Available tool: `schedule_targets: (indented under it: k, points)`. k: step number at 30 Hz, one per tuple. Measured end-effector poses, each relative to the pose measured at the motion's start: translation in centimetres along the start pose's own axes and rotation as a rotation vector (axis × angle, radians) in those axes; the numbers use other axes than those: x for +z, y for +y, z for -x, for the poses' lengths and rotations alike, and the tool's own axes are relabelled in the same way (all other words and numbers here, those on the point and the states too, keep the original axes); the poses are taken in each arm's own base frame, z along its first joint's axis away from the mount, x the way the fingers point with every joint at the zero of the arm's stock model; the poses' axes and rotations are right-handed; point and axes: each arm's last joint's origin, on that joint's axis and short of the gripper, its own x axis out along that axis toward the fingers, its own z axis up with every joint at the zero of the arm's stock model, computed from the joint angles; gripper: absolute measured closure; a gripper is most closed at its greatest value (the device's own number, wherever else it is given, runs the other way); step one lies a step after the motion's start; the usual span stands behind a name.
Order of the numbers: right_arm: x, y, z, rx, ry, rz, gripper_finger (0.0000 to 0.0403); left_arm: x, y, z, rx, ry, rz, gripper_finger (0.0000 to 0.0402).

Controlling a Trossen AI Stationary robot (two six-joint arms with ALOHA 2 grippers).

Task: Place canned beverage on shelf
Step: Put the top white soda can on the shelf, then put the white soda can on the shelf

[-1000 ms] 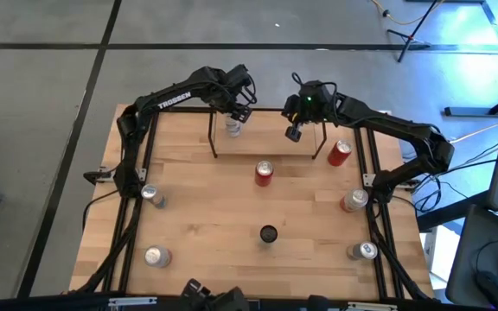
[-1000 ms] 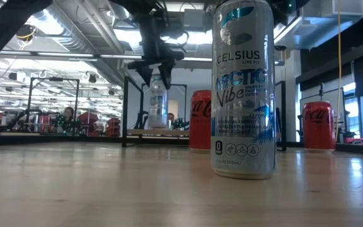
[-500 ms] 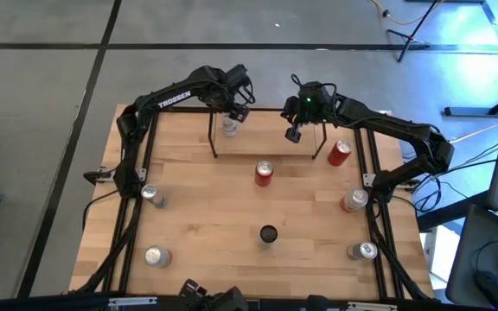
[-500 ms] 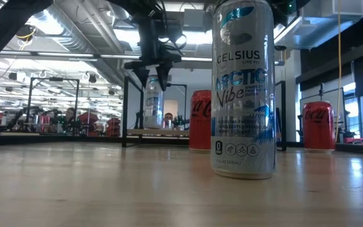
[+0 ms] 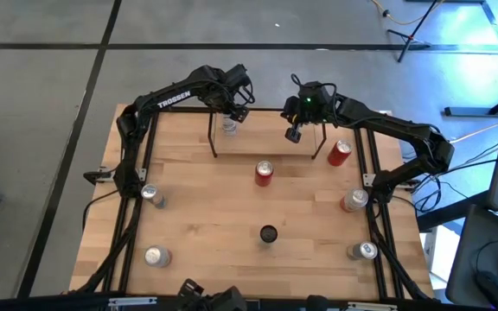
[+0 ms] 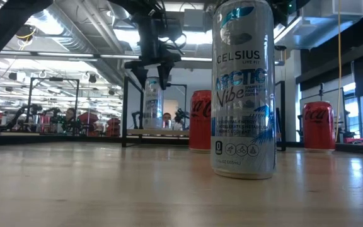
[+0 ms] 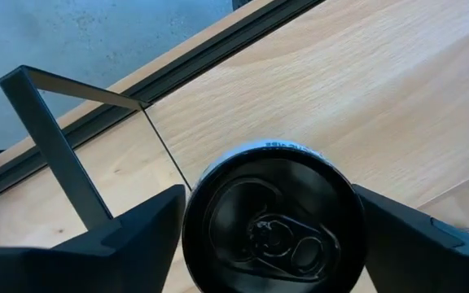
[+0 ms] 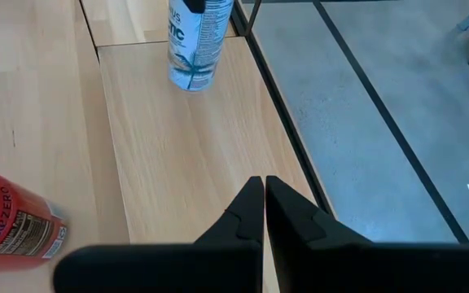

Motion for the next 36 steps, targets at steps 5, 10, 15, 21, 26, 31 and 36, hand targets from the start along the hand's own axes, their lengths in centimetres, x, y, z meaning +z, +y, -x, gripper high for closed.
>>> schedule_targets:
  k: [5,10,15,21,26,31,36]
  points:
    - [0.0,0.0,0.0,0.000,0.000,0.000,0.0395,0.0,0.1,1.0,-0.029,-0.013,-0.011,0.0067]
    - [0.0,0.0,0.0,0.000,0.000,0.000,0.0395,0.2,0.3,4.5,-0.073,-0.103,-0.022,0.0071]
    - [0.4,0.2,1.2,0.011,-0.040,0.004,0.0395,-0.2,0.6,8.2,-0.125,-0.190,-0.015,0.0071]
    - [1.3,0.3,3.9,0.070,-0.164,0.010,0.0395,-1.2,-0.1,11.0,-0.151,-0.286,0.018,0.0071]
    - [1.7,1.1,5.6,0.207,-0.241,-0.014,0.0395,-3.0,-2.3,12.9,-0.240,-0.312,-0.095,0.0071]
    - [2.1,3.5,7.5,0.314,-0.272,0.033,0.0395,-6.0,-6.1,13.8,-0.376,-0.266,-0.377,0.0072]
    - [1.9,6.2,8.8,0.415,-0.232,0.050,0.0395,-8.9,-9.2,14.2,-0.527,-0.226,-0.624,0.0072]
